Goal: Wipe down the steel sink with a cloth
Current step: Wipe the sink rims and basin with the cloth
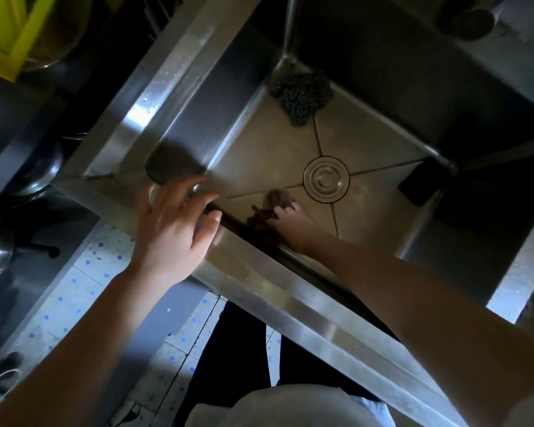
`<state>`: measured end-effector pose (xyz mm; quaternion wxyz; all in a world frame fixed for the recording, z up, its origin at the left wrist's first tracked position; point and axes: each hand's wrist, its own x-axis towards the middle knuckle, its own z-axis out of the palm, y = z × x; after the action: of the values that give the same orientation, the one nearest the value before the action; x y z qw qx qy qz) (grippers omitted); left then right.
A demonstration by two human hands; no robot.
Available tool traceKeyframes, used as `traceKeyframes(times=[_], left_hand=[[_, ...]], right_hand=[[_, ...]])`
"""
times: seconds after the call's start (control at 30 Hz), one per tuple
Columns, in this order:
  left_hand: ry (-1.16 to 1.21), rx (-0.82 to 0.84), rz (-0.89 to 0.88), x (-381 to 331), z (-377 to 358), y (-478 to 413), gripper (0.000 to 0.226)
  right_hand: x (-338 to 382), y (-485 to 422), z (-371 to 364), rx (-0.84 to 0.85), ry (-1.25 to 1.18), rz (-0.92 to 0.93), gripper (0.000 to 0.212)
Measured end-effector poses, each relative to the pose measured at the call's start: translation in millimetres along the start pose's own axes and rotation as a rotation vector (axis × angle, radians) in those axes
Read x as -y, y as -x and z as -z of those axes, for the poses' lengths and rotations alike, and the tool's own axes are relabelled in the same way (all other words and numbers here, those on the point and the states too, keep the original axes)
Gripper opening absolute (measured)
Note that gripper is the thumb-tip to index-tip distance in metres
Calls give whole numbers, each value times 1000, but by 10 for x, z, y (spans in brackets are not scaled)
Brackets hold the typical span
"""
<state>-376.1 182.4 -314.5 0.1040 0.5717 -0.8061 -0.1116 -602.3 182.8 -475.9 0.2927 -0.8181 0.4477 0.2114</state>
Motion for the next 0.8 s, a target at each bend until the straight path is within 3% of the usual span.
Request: traceKeyframes(times=[0.33,0.5,0.8], left_hand=[[-41,27,39,241,25,-115,36],[-33,57,80,343,60,-181,41],[-55,85,57,546,79,-293,41]], right_hand=[[-460,810,-564,42,11,-41,45],[-298,553,-412,36,-2,-51,50],[231,-491,294,-42,-1,-19,40]])
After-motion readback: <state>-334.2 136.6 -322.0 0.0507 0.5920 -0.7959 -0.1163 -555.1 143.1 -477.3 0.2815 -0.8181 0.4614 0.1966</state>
